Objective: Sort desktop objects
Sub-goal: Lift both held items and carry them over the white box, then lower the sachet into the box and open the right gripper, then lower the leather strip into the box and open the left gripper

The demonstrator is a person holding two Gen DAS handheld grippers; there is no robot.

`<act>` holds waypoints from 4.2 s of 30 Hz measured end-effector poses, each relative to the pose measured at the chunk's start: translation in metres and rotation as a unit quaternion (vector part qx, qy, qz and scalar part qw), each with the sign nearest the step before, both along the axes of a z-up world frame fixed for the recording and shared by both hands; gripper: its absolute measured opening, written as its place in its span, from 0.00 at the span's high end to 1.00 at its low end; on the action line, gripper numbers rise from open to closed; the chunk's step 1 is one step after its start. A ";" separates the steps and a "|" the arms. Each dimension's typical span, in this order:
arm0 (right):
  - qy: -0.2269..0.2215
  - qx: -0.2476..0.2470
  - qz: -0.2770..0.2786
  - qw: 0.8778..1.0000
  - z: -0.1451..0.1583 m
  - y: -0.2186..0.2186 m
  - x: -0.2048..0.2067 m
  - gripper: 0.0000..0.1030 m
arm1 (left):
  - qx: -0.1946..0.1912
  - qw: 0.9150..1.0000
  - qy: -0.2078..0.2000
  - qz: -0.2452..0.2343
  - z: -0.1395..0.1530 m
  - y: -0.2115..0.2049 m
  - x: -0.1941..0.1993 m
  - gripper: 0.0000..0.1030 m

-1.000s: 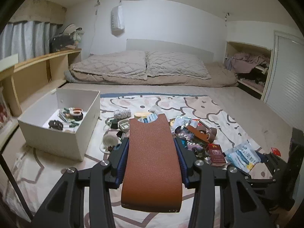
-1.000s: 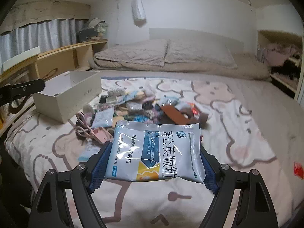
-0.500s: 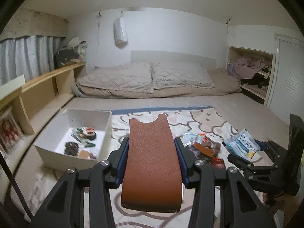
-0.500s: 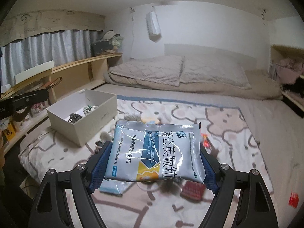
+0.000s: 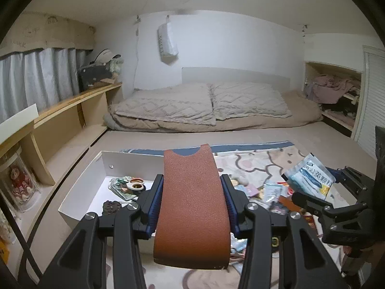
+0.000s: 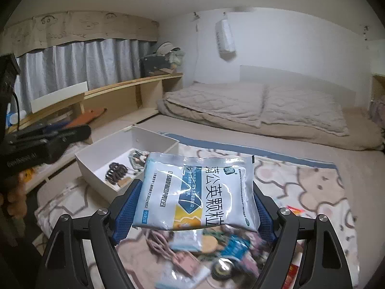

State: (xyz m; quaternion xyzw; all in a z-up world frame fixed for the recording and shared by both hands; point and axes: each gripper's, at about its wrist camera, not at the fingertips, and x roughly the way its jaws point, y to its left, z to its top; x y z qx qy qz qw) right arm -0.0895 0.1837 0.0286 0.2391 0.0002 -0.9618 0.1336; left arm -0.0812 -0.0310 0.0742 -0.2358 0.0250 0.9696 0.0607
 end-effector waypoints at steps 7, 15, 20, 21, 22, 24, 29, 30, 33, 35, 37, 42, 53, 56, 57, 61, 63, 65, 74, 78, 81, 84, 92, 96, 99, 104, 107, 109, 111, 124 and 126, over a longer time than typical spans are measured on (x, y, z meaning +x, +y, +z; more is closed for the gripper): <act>-0.014 -0.002 0.022 1.000 -0.002 -0.022 -0.051 0.19 | -0.006 1.000 -0.017 0.026 -0.020 -0.029 -0.045 0.56; -0.040 -0.006 0.043 0.998 -0.016 -0.041 -0.106 0.19 | 0.021 0.997 -0.035 0.059 -0.034 -0.065 -0.090 0.56; -0.055 -0.007 0.057 0.997 -0.026 -0.055 -0.140 0.19 | 0.015 0.996 -0.045 0.072 -0.045 -0.080 -0.113 0.56; -0.056 -0.007 0.059 0.997 -0.028 -0.057 -0.144 0.19 | 0.015 0.996 -0.048 0.075 -0.048 -0.083 -0.118 0.56; -0.057 -0.007 0.064 0.996 -0.029 -0.061 -0.152 0.19 | 0.015 0.996 -0.049 0.078 -0.050 -0.086 -0.123 0.56; -0.059 -0.007 0.071 0.996 -0.031 -0.066 -0.163 0.19 | 0.017 0.995 -0.053 0.088 -0.056 -0.095 -0.131 0.56; -0.063 -0.007 0.091 0.994 -0.039 -0.082 -0.192 0.19 | 0.035 0.990 -0.066 0.116 -0.068 -0.121 -0.155 0.56; -0.064 -0.007 0.098 0.993 -0.041 -0.086 -0.199 0.19 | 0.036 0.990 -0.067 0.123 -0.070 -0.126 -0.159 0.56; -0.066 -0.002 0.114 0.991 -0.046 -0.096 -0.212 0.19 | 0.040 0.987 -0.067 0.141 -0.074 -0.140 -0.172 0.56; -0.070 0.002 0.133 0.989 -0.050 -0.105 -0.223 0.19 | 0.046 0.985 -0.070 0.152 -0.079 -0.151 -0.180 0.56; -0.072 0.003 0.162 0.984 -0.055 -0.114 -0.233 0.19 | 0.049 0.983 -0.073 0.161 -0.083 -0.159 -0.185 0.56; -0.083 0.041 0.240 0.966 -0.065 -0.146 -0.259 0.19 | 0.065 0.978 -0.089 0.179 -0.095 -0.181 -0.195 0.56; -0.145 0.160 0.344 0.914 -0.088 -0.207 -0.304 0.19 | 0.084 0.974 -0.095 0.190 -0.098 -0.193 -0.197 0.56; -0.151 0.180 0.354 0.905 -0.092 -0.214 -0.306 0.19 | 0.086 0.974 -0.091 0.191 -0.096 -0.195 -0.195 0.56; -0.152 0.185 0.357 0.903 -0.093 -0.215 -0.306 0.19 | 0.086 0.974 -0.090 0.192 -0.096 -0.195 -0.194 0.56; -0.160 0.217 0.365 0.891 -0.101 -0.221 -0.305 0.19 | 0.089 0.972 -0.100 0.191 -0.100 -0.195 -0.194 0.56; -0.164 0.230 0.368 0.886 -0.106 -0.222 -0.305 0.19 | 0.089 0.972 -0.108 0.189 -0.102 -0.194 -0.195 0.56; -0.172 0.240 0.368 0.882 -0.111 -0.223 -0.305 0.19 | 0.084 0.973 -0.109 0.185 -0.102 -0.190 -0.196 0.56; -0.208 0.300 0.363 0.857 -0.127 -0.231 -0.309 0.19 | 0.087 0.970 -0.121 0.191 -0.102 -0.194 -0.195 0.56; -0.223 0.334 0.364 0.840 -0.134 -0.241 -0.311 0.19 | 0.092 0.969 -0.122 0.195 -0.100 -0.197 -0.191 0.56; -0.242 0.367 0.364 0.821 -0.146 -0.251 -0.310 0.19 | 0.096 0.968 -0.119 0.196 -0.097 -0.200 -0.188 0.56; -0.252 0.403 0.366 0.800 -0.160 -0.261 -0.307 0.19 | 0.095 0.968 -0.120 0.199 -0.096 -0.201 -0.187 0.56; -0.278 0.446 0.369 0.766 -0.183 -0.276 -0.305 0.19 | 0.102 0.968 -0.113 0.201 -0.090 -0.204 -0.180 0.56; -0.287 0.456 0.370 0.756 -0.190 -0.279 -0.308 0.19 | 0.101 0.968 -0.112 0.199 -0.090 -0.205 -0.179 0.56; -0.289 0.460 0.364 0.757 -0.190 -0.279 -0.310 0.17 | 0.100 0.968 -0.113 0.199 -0.090 -0.205 -0.179 0.56; -0.287 0.457 0.361 0.761 -0.185 -0.273 -0.312 0.12 | 0.092 0.970 -0.106 0.201 -0.091 -0.206 -0.180 0.56; -0.280 0.458 0.357 0.764 -0.181 -0.269 -0.312 0.05 | 0.103 0.969 -0.108 0.197 -0.092 -0.208 -0.181 0.56; -0.276 0.455 0.355 0.768 -0.176 -0.266 -0.312 0.04 | 0.112 0.968 -0.109 0.194 -0.092 -0.210 -0.181 0.56; -0.268 0.449 0.352 0.777 -0.167 -0.263 -0.314 0.04 | 0.116 0.968 -0.108 0.192 -0.092 -0.210 -0.181 0.56; -0.183 0.300 0.314 0.882 -0.078 -0.201 -0.280 0.04 | 0.115 0.971 -0.128 0.165 -0.101 -0.196 -0.192 0.56; -0.173 0.280 0.308 0.893 -0.077 -0.207 -0.271 0.04 | 0.114 0.971 -0.141 0.157 -0.106 -0.192 -0.195 0.56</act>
